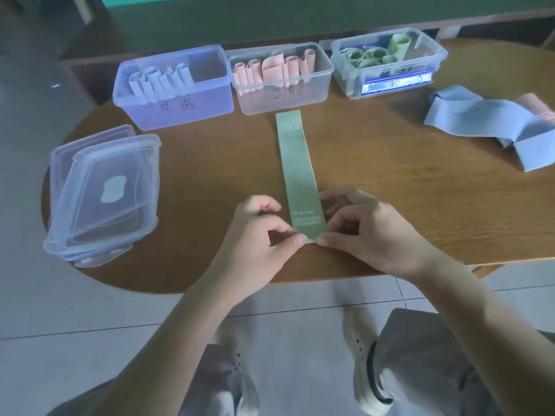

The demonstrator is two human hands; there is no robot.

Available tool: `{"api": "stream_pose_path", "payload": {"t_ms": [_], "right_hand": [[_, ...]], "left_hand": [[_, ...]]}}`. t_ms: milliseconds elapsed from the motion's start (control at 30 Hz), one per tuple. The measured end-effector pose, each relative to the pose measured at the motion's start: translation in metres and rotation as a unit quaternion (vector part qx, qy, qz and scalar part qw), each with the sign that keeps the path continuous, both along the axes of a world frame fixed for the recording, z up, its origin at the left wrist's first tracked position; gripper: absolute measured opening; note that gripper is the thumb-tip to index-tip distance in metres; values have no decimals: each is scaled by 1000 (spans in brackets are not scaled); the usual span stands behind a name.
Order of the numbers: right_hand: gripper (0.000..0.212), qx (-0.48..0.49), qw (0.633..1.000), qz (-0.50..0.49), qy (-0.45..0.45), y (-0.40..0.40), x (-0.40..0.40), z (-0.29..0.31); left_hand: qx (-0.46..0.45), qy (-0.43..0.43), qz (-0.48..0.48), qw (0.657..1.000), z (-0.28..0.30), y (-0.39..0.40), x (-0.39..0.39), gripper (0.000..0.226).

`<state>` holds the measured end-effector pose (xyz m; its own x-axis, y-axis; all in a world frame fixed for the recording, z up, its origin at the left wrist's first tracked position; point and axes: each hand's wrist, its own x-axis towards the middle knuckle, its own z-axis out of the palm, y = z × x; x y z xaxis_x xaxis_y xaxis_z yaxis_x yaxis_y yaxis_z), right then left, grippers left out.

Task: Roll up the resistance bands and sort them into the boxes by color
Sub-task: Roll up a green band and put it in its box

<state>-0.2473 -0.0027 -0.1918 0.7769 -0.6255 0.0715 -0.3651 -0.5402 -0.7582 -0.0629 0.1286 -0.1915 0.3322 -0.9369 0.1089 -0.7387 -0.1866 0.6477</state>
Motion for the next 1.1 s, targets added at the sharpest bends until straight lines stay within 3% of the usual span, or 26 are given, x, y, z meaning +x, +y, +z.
{"api": "stream_pose_path", "payload": {"t_ms": [167, 267, 433, 600, 767, 1100], "right_hand": [[17, 19, 998, -38, 53, -2, 4, 6], [25, 16, 998, -49, 41, -2, 7, 6], [20, -24, 998, 51, 9, 6, 5, 5], [13, -59, 996, 69, -5, 5, 0, -2], [9, -63, 996, 58, -12, 7, -4, -4], [7, -41, 999, 17, -7, 3, 4, -2]], "left_hand": [[29, 11, 30, 999, 6, -4, 1, 15], [-12, 19, 28, 999, 3, -5, -3, 15], [-91, -26, -43, 995, -7, -3, -4, 12], [-113, -53, -51, 991, -13, -2, -3, 11], [-87, -68, -76, 991, -10, 2, 1, 10], [-60, -10, -22, 998, -2, -3, 0, 5]]}}
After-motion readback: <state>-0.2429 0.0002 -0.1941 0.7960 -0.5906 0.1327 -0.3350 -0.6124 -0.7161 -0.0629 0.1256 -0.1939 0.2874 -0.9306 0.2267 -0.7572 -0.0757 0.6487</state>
